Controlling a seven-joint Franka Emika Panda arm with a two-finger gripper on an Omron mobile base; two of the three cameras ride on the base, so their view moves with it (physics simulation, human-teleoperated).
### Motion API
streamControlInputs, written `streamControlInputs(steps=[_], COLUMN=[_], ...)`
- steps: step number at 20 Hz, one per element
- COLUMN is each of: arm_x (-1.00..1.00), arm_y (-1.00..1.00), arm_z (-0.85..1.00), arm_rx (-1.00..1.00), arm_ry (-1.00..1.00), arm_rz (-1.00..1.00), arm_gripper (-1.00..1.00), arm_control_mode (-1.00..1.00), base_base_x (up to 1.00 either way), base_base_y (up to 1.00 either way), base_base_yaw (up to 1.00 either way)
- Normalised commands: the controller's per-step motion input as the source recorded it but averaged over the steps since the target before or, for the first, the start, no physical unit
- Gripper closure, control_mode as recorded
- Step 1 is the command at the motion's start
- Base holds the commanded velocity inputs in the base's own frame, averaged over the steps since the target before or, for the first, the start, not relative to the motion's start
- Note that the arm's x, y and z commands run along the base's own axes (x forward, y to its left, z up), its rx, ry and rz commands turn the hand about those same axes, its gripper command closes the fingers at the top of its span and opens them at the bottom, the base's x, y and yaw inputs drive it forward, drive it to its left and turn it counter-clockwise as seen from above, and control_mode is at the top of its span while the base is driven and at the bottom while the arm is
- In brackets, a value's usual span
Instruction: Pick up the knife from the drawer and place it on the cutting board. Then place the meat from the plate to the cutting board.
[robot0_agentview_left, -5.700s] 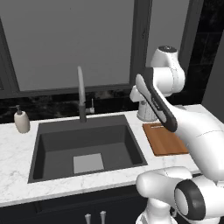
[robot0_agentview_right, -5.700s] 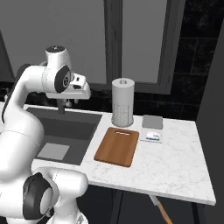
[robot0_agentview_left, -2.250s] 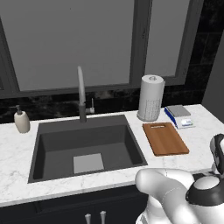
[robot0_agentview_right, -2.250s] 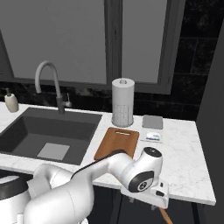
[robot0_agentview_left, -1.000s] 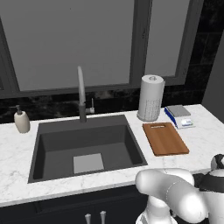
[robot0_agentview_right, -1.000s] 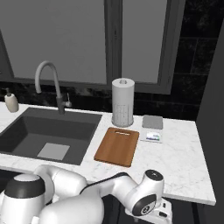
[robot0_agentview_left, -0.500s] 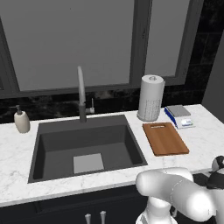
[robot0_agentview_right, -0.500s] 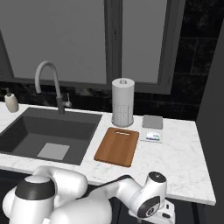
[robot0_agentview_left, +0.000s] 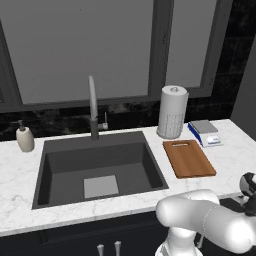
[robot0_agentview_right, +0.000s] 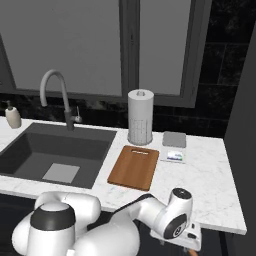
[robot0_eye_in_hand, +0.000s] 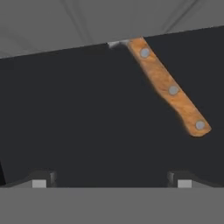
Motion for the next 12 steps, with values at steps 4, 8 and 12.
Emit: streamControlInputs(steps=[4,8,12], arm_x=[0.03,0.0,0.0], arm_y=[0.0,0.0,0.0], arm_z=[-0.07,-0.16,-0.24], arm_rx=[0.0,0.0,0.0], arm_ry=[0.0,0.0,0.0], arm_rz=[0.0,0.0,0.0], arm_gripper=[-1.0,-1.0,-1.0], arm_control_mode=[-1.0,-1.0,-1.0], base_base_x=[0.0,0.0,0.0], base_base_y=[0.0,0.0,0.0], base_base_yaw=[0.0,0.0,0.0])
